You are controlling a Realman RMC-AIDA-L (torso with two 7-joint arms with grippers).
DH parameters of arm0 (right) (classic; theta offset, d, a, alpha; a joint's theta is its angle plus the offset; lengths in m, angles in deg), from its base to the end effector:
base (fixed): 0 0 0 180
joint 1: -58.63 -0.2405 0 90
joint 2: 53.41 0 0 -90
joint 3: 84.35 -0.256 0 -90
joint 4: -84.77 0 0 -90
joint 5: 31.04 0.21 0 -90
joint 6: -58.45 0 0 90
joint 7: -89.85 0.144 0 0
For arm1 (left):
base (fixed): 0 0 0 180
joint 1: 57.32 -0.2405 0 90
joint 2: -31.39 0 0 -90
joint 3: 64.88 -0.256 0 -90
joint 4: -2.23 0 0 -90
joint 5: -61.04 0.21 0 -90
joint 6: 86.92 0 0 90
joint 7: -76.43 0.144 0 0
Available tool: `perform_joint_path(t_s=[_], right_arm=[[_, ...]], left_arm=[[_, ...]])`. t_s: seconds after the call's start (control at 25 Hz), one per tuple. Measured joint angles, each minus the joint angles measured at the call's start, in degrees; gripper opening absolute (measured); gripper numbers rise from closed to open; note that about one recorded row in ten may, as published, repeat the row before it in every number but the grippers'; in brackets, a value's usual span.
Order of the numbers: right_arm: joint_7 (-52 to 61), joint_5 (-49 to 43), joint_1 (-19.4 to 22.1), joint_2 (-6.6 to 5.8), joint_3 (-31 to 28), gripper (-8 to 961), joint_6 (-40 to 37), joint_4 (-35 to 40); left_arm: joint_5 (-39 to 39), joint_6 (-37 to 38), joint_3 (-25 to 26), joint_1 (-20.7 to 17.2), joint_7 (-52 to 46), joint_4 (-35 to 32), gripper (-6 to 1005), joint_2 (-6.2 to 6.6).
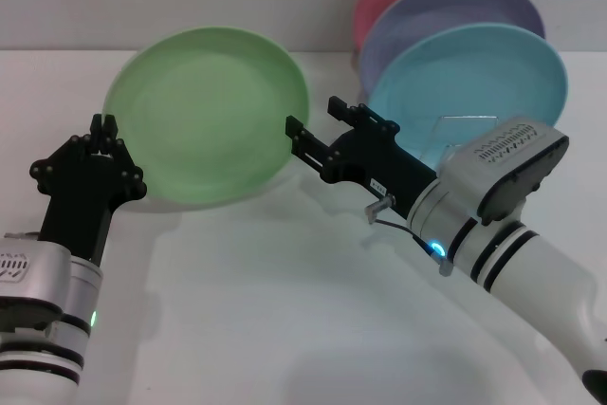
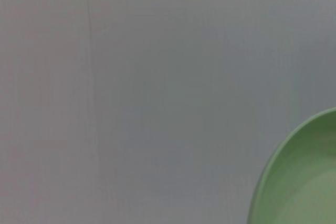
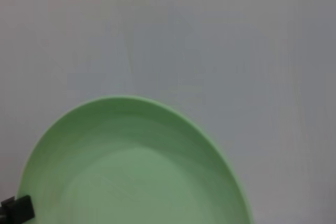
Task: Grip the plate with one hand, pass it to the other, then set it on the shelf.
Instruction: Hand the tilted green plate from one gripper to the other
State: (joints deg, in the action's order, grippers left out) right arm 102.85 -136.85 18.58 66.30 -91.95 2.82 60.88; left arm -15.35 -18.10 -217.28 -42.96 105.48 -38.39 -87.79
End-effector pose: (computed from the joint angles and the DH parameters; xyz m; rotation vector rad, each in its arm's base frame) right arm 0.2033 0.3445 -0.1258 -2.1244 0.6408 0.8816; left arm -0.2634 0.2799 -0.0690 -1.5436 -0.4723 -0.6252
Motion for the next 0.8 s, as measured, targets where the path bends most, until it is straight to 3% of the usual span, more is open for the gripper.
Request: perform_joint_path(t_s=[0.4,0.8], right_arm=[[-1.11,-0.38,-0.76,-0.08,-1.30,679,2.58,0.44],[-1.46,-0.38,-1.52,-0.09,-2.07,679,4.11,0.30]], left_arm=[[-7.45,3.04,-3.85,-0.66,7.27,-3.83,63,0.00],[-8.58,3.52,-5.24,-1.24,11.01,-6.11,65,0.00]])
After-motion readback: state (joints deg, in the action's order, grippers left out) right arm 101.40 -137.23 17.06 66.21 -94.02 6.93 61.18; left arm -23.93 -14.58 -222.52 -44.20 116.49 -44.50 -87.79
